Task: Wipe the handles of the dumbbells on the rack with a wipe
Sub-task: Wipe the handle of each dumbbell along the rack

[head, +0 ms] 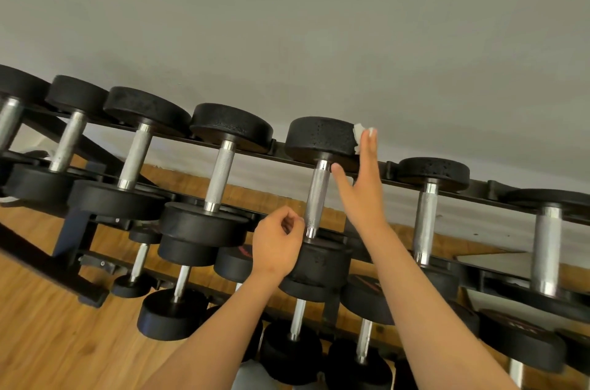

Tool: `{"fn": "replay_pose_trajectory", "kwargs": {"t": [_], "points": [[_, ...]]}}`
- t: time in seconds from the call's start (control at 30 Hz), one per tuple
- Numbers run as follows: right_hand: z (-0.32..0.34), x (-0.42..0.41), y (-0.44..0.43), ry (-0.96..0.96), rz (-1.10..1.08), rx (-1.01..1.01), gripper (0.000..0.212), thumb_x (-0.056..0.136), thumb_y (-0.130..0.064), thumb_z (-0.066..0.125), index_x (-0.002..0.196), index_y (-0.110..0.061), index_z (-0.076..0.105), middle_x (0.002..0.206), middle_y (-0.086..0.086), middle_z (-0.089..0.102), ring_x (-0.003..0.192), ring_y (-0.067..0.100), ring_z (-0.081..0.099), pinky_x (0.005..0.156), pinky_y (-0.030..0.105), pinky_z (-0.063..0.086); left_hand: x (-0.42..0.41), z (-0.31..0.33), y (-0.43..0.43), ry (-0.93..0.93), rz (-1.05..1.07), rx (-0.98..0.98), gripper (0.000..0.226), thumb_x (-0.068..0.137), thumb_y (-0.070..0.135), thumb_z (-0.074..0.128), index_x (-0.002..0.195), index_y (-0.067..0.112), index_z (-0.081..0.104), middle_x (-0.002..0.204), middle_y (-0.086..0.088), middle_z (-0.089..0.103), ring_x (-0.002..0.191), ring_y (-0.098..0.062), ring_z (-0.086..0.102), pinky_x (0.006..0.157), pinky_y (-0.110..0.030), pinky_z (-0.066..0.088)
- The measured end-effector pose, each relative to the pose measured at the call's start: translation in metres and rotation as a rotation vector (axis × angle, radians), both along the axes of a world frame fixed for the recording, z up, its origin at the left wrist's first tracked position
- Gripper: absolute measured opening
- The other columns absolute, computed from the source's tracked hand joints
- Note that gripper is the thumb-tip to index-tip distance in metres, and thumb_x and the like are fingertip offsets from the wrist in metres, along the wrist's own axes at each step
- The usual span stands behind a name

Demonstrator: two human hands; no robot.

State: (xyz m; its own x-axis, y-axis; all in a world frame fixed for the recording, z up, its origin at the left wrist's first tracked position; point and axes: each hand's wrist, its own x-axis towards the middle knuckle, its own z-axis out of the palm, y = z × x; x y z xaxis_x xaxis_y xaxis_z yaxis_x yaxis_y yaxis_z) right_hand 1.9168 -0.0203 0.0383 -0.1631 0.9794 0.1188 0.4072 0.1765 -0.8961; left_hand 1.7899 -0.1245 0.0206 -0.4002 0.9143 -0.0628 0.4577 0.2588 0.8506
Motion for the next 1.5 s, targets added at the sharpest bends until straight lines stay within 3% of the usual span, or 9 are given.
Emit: {"fn": "replay_pose_trajectory", "kwargs": {"t": [0.13,0.43,0.7,0.8,0.87,1.0,1.13,1.5], "points": [[-0.009,-0.004,-0.025,-0.039,0.037,0.083,0.074,0.097,-0.046,0.035,0.154,-0.022,-0.005,0.161,-0.006,-0.017,0.147,0.008,-0.013,0.119,0.03,0.002,0.0,0.001,0.0,0.002,-0.006,0.0,0.02,0.09,0.011,0.058,0.071,0.016,0.06,0.065,0.003,0.06,0.066,-0.008,0.056,0.06,-0.01,0.041],[0.01,-0.011,0.002,-0.202,0.025,0.137,0.069,0.102,-0.036,0.04,0.154,-0.019,-0.001,0.161,-0.004,-0.012,0.146,0.007,-0.016,0.122,0.044,0.002,0.0,0.005,-0.002,-0.009,-0.022,-0.017,0.025,0.09,0.01,0.058,0.067,0.02,0.058,0.063,0.005,0.059,0.066,-0.006,0.055,0.058,-0.009,0.04],[0.021,-0.02,0.018,-0.352,0.034,0.188,0.059,0.104,-0.036,0.032,0.153,-0.016,0.004,0.161,0.0,-0.005,0.148,0.012,-0.011,0.12,0.031,-0.007,0.0,0.008,-0.002,0.003,-0.027,-0.008,0.025,0.09,0.01,0.056,0.067,0.02,0.057,0.061,0.006,0.057,0.067,-0.003,0.055,0.058,-0.009,0.04],[0.023,-0.024,0.01,-0.224,-0.006,0.184,0.049,0.105,-0.03,0.03,0.152,-0.017,0.022,0.159,-0.005,0.01,0.148,0.008,0.002,0.12,0.024,0.003,-0.001,0.004,-0.002,0.006,-0.028,-0.016,0.026,0.09,0.012,0.056,0.066,0.021,0.055,0.06,0.005,0.057,0.066,-0.008,0.055,0.055,-0.013,0.04],[0.017,-0.022,-0.003,-0.143,-0.08,0.258,0.041,0.103,-0.019,0.04,0.144,-0.016,0.041,0.153,-0.009,0.027,0.146,0.009,0.02,0.116,0.016,0.016,-0.002,0.002,-0.002,0.012,-0.038,-0.016,0.024,0.089,0.014,0.056,0.066,0.02,0.056,0.061,0.004,0.057,0.064,-0.01,0.055,0.058,-0.018,0.043],[0.02,-0.021,0.01,-0.223,-0.222,0.386,0.025,0.093,-0.005,0.059,0.116,-0.01,0.068,0.129,0.003,0.059,0.123,0.01,0.048,0.104,0.005,0.03,-0.004,0.0,-0.001,0.02,-0.077,-0.003,0.019,0.087,0.019,0.057,0.068,0.02,0.057,0.064,0.007,0.058,0.066,-0.008,0.056,0.06,-0.015,0.042],[0.035,-0.022,0.021,-0.192,-0.236,0.333,0.017,0.087,-0.006,0.067,0.102,-0.012,0.072,0.108,-0.006,0.055,0.104,0.004,0.046,0.09,0.002,0.034,-0.005,0.0,-0.002,0.043,-0.098,-0.007,0.017,0.088,0.02,0.06,0.071,0.023,0.059,0.066,0.011,0.059,0.069,-0.005,0.055,0.06,-0.009,0.039],[0.054,-0.04,0.04,-0.212,-0.206,0.279,0.015,0.084,-0.004,0.07,0.095,-0.012,0.075,0.1,0.003,0.062,0.097,0.007,0.048,0.083,0.002,0.035,-0.006,-0.001,-0.001,0.073,-0.14,-0.012,0.019,0.088,0.02,0.062,0.071,0.028,0.056,0.065,0.013,0.056,0.07,-0.005,0.053,0.059,-0.012,0.04]]}}
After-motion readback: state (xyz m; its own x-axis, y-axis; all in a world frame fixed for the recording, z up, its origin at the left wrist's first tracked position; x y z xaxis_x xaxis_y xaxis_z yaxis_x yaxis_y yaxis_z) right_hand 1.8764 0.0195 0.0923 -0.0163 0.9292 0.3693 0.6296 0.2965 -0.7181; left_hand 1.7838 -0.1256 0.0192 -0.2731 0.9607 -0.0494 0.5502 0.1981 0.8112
